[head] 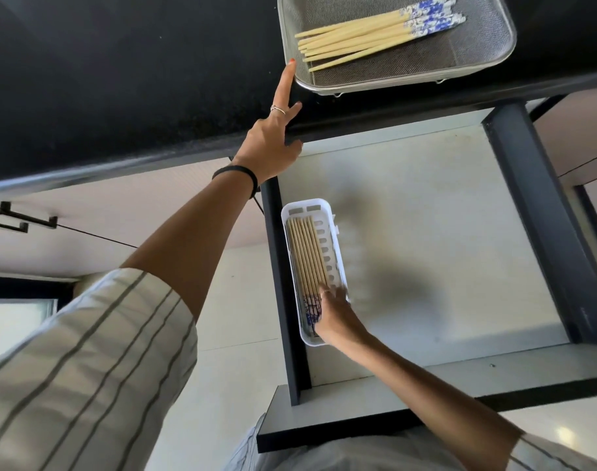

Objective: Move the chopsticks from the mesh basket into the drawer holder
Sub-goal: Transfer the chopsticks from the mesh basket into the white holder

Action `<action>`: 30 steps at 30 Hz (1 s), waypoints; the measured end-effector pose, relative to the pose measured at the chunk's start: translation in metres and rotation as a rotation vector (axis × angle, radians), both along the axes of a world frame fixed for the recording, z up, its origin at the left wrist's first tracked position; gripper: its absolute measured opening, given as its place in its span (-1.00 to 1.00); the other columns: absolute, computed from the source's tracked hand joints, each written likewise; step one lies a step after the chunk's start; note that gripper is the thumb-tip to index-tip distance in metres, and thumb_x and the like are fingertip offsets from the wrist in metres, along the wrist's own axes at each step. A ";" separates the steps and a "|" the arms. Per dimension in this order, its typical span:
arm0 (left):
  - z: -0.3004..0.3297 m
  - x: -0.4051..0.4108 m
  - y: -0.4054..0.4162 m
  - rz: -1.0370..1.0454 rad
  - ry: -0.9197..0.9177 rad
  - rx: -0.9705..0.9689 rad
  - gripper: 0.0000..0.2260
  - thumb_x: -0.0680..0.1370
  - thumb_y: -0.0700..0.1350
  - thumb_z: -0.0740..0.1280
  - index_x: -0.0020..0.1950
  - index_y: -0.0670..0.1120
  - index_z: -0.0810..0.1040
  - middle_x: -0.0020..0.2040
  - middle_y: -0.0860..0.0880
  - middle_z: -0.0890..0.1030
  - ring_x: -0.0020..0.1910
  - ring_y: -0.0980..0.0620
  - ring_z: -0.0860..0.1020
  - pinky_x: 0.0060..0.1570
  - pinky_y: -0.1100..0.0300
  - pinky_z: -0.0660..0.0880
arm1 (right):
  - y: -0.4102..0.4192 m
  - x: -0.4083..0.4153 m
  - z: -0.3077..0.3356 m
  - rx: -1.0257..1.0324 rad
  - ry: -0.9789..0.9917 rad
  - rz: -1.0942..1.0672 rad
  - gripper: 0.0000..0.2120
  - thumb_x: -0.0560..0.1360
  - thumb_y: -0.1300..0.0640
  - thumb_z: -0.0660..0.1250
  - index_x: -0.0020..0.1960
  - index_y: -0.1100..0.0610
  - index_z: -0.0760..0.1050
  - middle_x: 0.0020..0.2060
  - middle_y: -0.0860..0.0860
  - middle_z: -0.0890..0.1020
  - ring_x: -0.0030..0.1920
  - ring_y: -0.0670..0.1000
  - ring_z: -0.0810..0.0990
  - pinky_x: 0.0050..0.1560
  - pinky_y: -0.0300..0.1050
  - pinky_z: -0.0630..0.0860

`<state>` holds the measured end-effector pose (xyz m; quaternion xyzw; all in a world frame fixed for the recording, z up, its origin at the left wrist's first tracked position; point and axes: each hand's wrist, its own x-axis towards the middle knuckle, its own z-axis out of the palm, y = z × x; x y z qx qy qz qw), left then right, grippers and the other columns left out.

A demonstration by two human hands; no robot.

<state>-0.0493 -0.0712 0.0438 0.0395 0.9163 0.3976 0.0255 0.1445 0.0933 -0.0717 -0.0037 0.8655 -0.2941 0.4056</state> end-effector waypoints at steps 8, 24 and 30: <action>0.001 0.000 0.002 -0.008 -0.001 0.004 -0.13 0.48 -0.41 0.28 0.55 -0.04 -0.25 0.55 -0.12 0.12 0.42 -0.09 0.31 -0.28 0.62 0.38 | 0.009 0.019 -0.005 0.057 0.081 0.194 -0.79 0.49 0.31 0.31 0.11 0.29 0.53 0.24 0.16 0.31 0.29 0.19 0.35 0.37 0.04 0.39; 0.002 0.000 -0.001 0.007 -0.048 -0.051 -0.15 0.52 -0.32 0.29 0.55 0.04 -0.25 0.46 -0.13 0.33 -0.33 0.29 0.37 -0.25 0.60 0.41 | 0.006 0.010 -0.001 0.114 -0.074 0.230 -0.47 0.45 0.48 0.21 0.36 0.14 0.43 0.42 0.14 0.08 0.44 0.22 0.22 0.32 0.01 0.42; 0.001 0.000 0.001 -0.013 -0.026 0.010 -0.09 0.48 -0.41 0.28 0.54 0.01 -0.29 0.55 -0.10 0.11 0.40 -0.01 0.33 -0.25 0.57 0.42 | 0.000 0.006 0.002 0.117 0.006 0.217 -0.44 0.50 0.41 0.12 0.44 0.04 0.30 0.32 0.18 0.19 0.35 0.26 0.31 0.24 0.05 0.46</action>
